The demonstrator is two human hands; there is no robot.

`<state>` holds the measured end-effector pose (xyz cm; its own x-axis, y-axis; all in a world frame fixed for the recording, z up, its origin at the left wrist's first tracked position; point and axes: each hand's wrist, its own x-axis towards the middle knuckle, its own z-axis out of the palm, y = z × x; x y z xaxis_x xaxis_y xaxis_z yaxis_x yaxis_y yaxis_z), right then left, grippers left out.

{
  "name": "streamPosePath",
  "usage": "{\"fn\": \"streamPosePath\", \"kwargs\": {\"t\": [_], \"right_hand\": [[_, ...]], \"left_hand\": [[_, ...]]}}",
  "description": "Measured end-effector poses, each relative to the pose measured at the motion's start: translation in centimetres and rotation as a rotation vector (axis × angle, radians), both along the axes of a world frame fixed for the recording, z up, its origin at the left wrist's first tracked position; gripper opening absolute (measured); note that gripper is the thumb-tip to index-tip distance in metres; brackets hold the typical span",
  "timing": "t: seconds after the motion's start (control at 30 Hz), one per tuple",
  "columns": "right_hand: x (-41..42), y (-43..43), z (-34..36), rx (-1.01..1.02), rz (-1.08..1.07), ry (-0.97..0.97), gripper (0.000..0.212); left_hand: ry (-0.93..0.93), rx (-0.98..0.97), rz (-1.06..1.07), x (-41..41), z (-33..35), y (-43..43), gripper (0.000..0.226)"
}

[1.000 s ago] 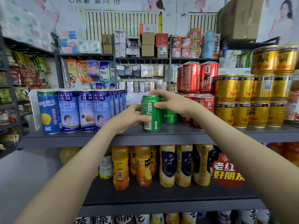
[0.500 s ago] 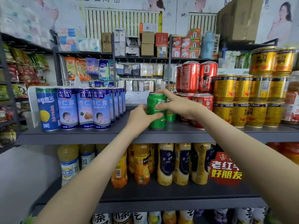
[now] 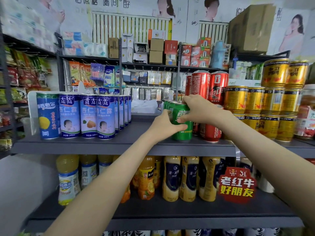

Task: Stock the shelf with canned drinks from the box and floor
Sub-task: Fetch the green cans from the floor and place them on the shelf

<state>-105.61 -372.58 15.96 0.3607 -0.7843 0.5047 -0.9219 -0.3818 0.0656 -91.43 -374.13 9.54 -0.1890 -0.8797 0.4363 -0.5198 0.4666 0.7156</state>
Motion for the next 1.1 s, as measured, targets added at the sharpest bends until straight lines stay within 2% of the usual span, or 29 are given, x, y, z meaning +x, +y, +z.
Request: {"fn": "streamPosePath", "kwargs": {"t": [0.13,0.3,0.47,0.6,0.77,0.87,0.93,1.1], "right_hand": [[0.0,-0.3,-0.5,0.016,0.003,-0.005,0.072],[0.3,-0.9,-1.1,0.025,-0.006,-0.027,0.071],[0.3,-1.2,-0.9,0.038,-0.011,-0.035,0.066],[0.4,-1.2,-1.1,0.041,-0.02,-0.037,0.065],[-0.4,-0.5,-1.7,-0.027,-0.002,0.006,0.083],[-1.1,0.5,-2.0,-0.14,0.051,-0.054,0.079],[-1.4,1.5,-2.6,-0.182,0.08,-0.084,0.072],[-1.8,5.7,-7.5,-0.285,0.145,-0.19,0.052]], "left_hand": [[-0.072,-0.019,0.039,-0.5,-0.2,-0.3,0.078],[-0.063,-0.032,0.064,-0.8,-0.3,-0.8,0.048],[-0.072,-0.021,0.08,-0.8,-0.3,-1.3,0.066],[-0.094,-0.019,0.089,-1.1,-0.2,-1.1,0.06],[-0.061,-0.007,0.1,-1.3,-0.7,-0.9,0.061],[-0.084,0.006,0.12,-1.3,-1.0,-0.5,0.064],[-0.117,-0.022,0.141,-1.3,-1.1,0.2,0.058],[-0.207,-0.304,0.248,-0.8,-3.0,4.4,0.053]]}}
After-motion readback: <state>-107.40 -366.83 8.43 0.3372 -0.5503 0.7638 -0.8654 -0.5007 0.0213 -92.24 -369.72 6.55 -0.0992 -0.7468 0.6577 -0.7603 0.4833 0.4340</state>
